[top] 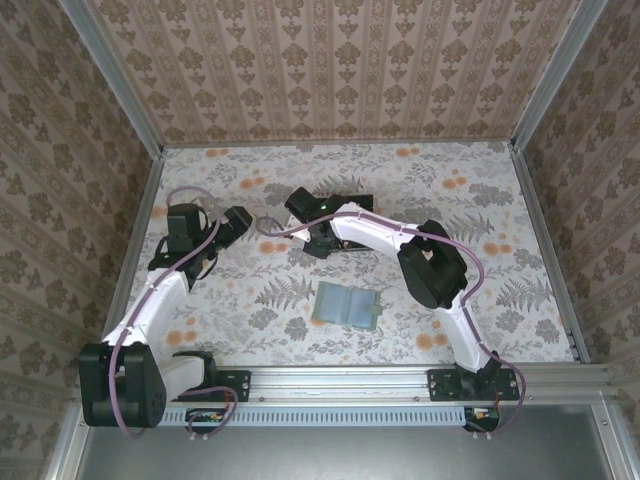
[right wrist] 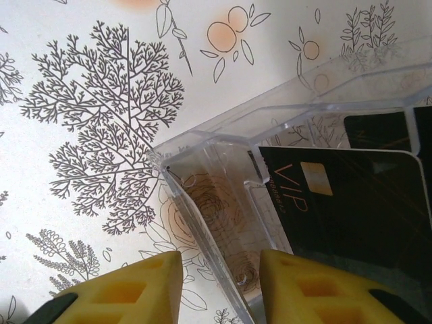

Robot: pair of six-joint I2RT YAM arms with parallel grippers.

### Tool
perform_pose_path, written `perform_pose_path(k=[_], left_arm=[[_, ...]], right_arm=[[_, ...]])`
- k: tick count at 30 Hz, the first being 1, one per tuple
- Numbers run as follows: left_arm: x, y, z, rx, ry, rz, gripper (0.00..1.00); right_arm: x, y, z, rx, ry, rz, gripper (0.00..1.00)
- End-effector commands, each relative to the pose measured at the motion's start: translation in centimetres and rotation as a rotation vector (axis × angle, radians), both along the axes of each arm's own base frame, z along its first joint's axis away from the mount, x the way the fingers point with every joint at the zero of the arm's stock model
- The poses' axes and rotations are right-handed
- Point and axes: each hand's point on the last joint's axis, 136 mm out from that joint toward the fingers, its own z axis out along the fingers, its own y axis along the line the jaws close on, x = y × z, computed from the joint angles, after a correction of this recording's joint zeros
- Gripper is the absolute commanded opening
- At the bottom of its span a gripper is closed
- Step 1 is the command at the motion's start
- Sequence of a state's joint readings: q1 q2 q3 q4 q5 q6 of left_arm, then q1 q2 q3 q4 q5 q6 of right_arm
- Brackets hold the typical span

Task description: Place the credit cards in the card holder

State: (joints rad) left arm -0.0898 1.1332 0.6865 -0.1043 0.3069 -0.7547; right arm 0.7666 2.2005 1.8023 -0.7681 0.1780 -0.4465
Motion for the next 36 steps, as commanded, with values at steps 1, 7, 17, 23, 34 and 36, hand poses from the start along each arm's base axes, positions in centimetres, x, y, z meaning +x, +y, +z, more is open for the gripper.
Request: perform_pose_path(k=[1, 7, 17, 23, 34, 36], left_arm=[[0.2, 0.0, -0.1, -0.002, -0.007, -0.008, 1.0], [0.2, 0.0, -0.1, -0.002, -0.01, -0.01, 1.0], [0.3, -0.1, 0.0, -0.008, -0.016, -0.014, 1.0], [0.4, -0.3, 0.0, -0.014, -0.021, -0.02, 1.0], [0.7, -0.8, 0.1, -0.03, -0.044, -0.044, 1.0], [0.7, -0.8, 0.1, -0.032, -0.049, -0.046, 1.0]], right_arm=[[-0.3, -0.4, 0.1, -0.04, 0.008, 0.017, 0.31], [0.0, -0.8, 0.2, -0.07, -0.014, 0.03, 0.3], [0.9, -1.5, 0.4, -0.098, -0.046, 0.034, 0.3], [1.1, -1.4, 0.4, -0.109, -0.053, 0.056, 0.25], [1.2, -0.7, 0.6, -0.095, -0.056, 0.113, 0.17], [1.2, -0.5, 0.9, -0.085, -0.059, 0.117, 0.17]])
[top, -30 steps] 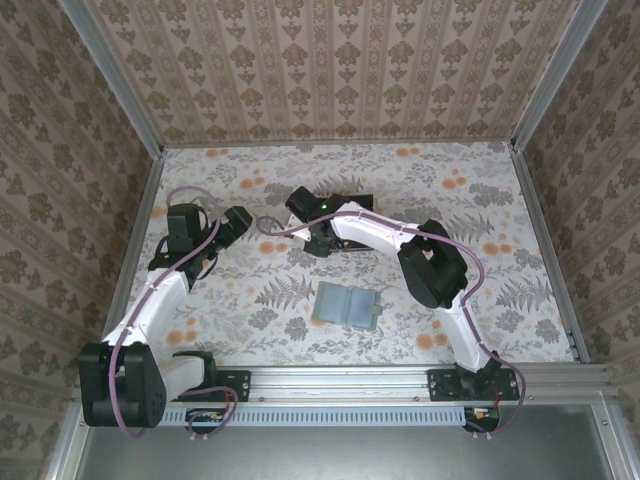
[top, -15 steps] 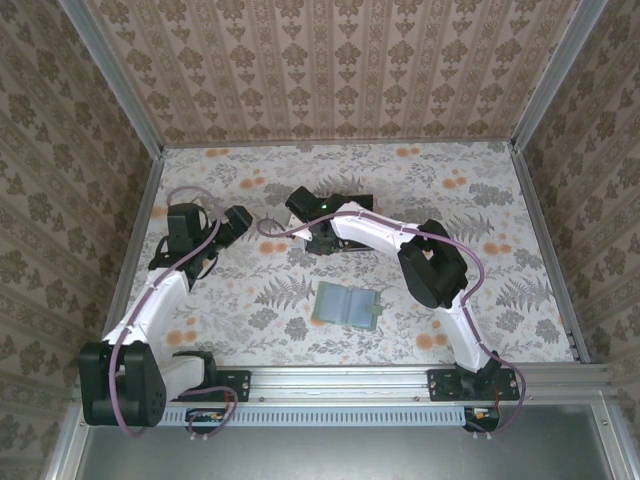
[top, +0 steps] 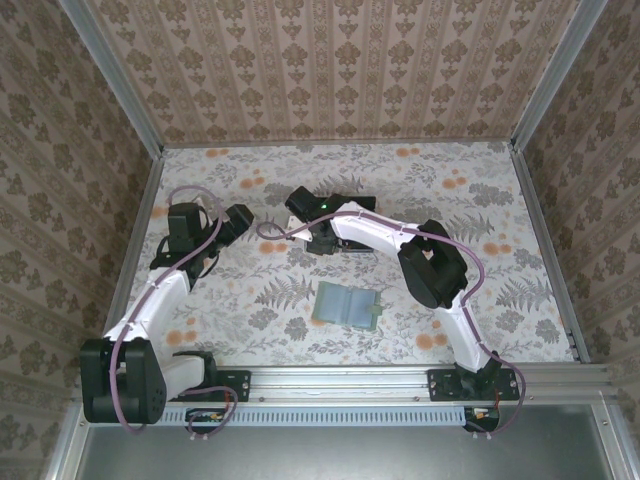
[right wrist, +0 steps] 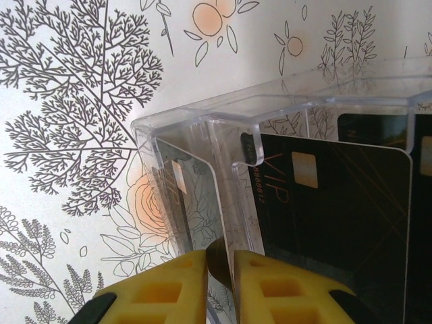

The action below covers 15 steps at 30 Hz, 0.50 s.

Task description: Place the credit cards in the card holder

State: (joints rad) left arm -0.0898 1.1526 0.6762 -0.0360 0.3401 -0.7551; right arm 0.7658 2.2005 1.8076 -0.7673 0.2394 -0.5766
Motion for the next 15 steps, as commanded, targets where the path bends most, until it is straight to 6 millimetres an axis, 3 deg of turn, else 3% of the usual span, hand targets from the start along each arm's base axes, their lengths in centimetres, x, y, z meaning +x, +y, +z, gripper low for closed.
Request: perform_pose_path(k=[1, 12, 15], left_arm=[[0.1, -0.3, -0.1, -0.01, -0.015, -0.022, 1.0], [0.4, -0.8, 0.0, -0.025, -0.023, -0.042, 1.0], [0.4, -0.9, 0.1, -0.025, -0.025, -0.045, 1.0]], right_arm=[[0.5, 0.2, 0.8, 0.002, -0.009, 0.019, 0.15], [0.7, 0.6, 1.5, 0.0, -0.017, 0.046, 0.08], [0.6, 0.6, 1.8, -0.001, -0.018, 0.048, 0.02]])
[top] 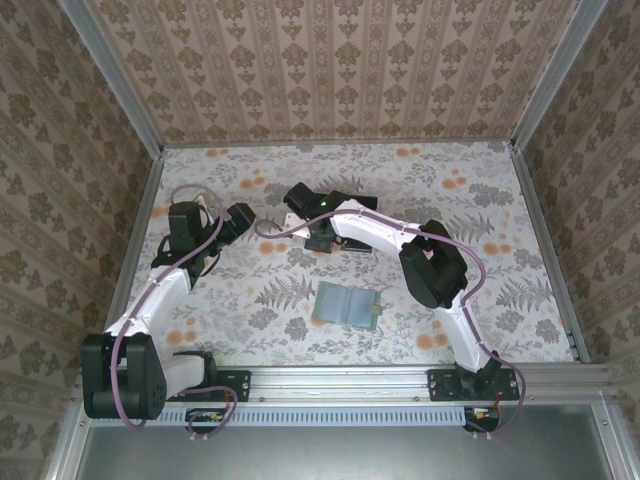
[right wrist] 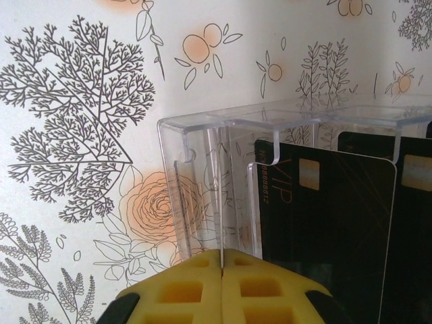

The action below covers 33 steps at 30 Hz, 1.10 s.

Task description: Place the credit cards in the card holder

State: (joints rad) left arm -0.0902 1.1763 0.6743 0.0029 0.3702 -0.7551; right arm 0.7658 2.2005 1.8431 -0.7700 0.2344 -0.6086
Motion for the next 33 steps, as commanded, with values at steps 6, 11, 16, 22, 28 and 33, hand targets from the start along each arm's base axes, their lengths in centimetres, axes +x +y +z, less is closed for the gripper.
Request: perform_pose_path(k=[6, 11, 16, 22, 28, 33], left_arm=[[0.1, -0.4, 0.5, -0.005, -0.02, -0.025, 1.0], [-0.2, -0.3, 0.7, -0.003, -0.023, -0.023, 1.0], [-0.7, -0.3, 0.7, 0.001, -0.024, -0.025, 1.0], [-1.5, -0.2, 0.7, -0.001, -0.03, -0.019, 1.0], [-3.1, -1.2, -0.3, 0.052, 0.017, -0.076, 1.0], [-5.0, -3.1, -1.2, 0.133, 0.051, -0.166, 1.0]], right_arm=[[-0.6, 0.4, 3.6, 0.023, -0.021, 0.02, 0.0], [-2.0, 0.9, 6.9, 0.081, -0.038, 0.006, 0.0], [-3.8, 1.1, 10.0, 0.167, -0.053, -0.031, 0.0], [-5.1, -0.8, 12.5, 0.274, -0.064, -0.217, 0.0], [-9.1, -2.3, 14.2, 0.548, 0.03, -0.469, 0.0], [-12.2, -3.8, 13.9, 0.788, 0.128, -0.686, 0.0]])
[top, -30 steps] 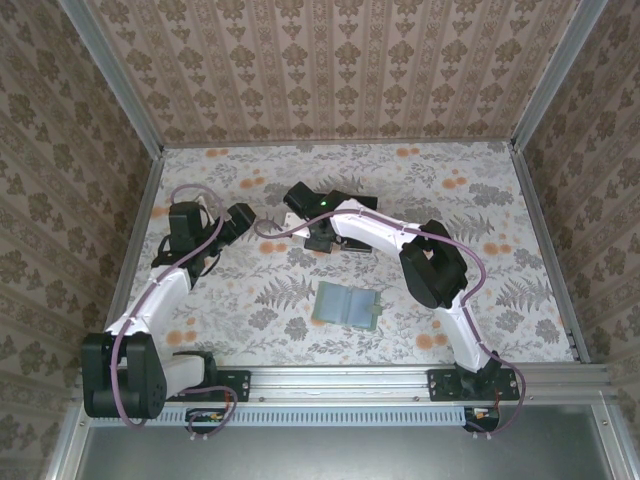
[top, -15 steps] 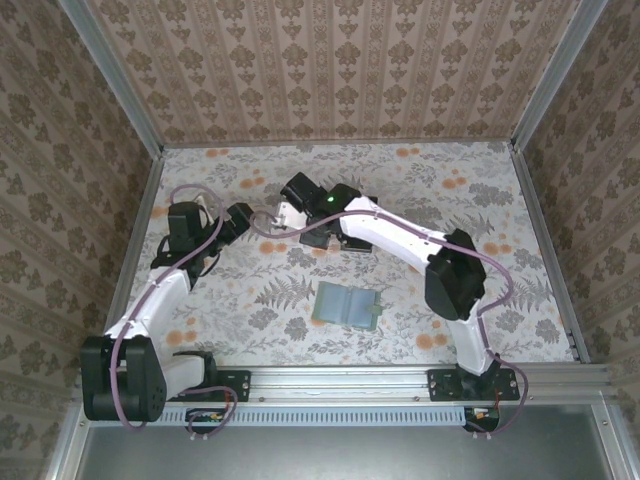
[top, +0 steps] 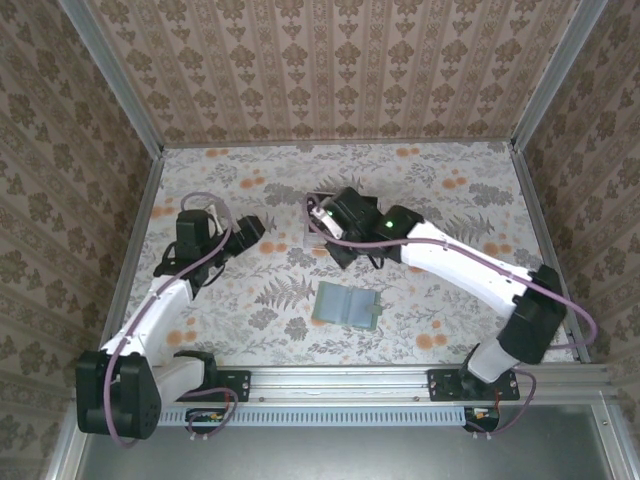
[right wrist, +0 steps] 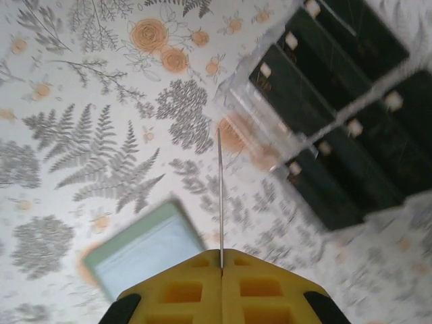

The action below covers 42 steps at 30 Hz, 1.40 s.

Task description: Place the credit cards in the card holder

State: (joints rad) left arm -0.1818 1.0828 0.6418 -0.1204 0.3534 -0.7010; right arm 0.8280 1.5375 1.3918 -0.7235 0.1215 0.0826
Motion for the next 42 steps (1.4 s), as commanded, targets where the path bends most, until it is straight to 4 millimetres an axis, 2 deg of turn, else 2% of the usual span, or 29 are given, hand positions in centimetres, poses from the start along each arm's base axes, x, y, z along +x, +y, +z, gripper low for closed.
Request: perform_pose_path(k=[1, 4, 9, 12, 16, 20, 31, 37, 42], left_arm=[[-1.9, -1.1, -0.5, 0.088, 0.017, -0.077, 1.0], [-3.2, -2.6, -1.1, 0.151, 0.022, -0.131, 1.0], [-5.1, -5.3, -2.1, 0.28, 0.017, -0.232, 1.0], [-5.8, -6.3, -3.0, 0.339, 0.024, -0.27, 1.0], [-6.5, -7.0, -3.6, 0.381, 0.01, -0.282, 1.0], [-6.9, -7.3, -4.4, 0.405, 0.002, -0.269, 1.0], [-8.0, -7.6, -5.4, 0.489, 0.026, -0.268, 1.0], [-8.3, -7.7, -6.1, 0.493, 0.044, -0.276, 1.0], [-8.3, -8.0, -6.4, 0.485, 0.048, -0.282, 1.0]], right_arm=[[-1.8, 0.1, 0.4, 0.289, 0.095, -0.22, 0.0], [-2.9, -1.1, 0.1, 0.469, 0.127, -0.358, 0.0], [-4.8, -2.6, -2.9, 0.673, 0.214, -0.501, 0.0], [-5.8, -3.6, -5.1, 0.74, 0.253, -0.564, 0.0], [-6.8, -4.9, -7.5, 0.754, 0.279, -0.619, 0.0], [-7.2, -5.2, -8.8, 0.745, 0.303, -0.635, 0.0], [-6.2, -3.6, -12.0, 0.686, 0.355, -0.597, 0.0], [-6.5, -4.3, -13.3, 0.642, 0.36, -0.614, 0.0], [-7.0, -5.3, -13.5, 0.605, 0.359, -0.629, 0.0]])
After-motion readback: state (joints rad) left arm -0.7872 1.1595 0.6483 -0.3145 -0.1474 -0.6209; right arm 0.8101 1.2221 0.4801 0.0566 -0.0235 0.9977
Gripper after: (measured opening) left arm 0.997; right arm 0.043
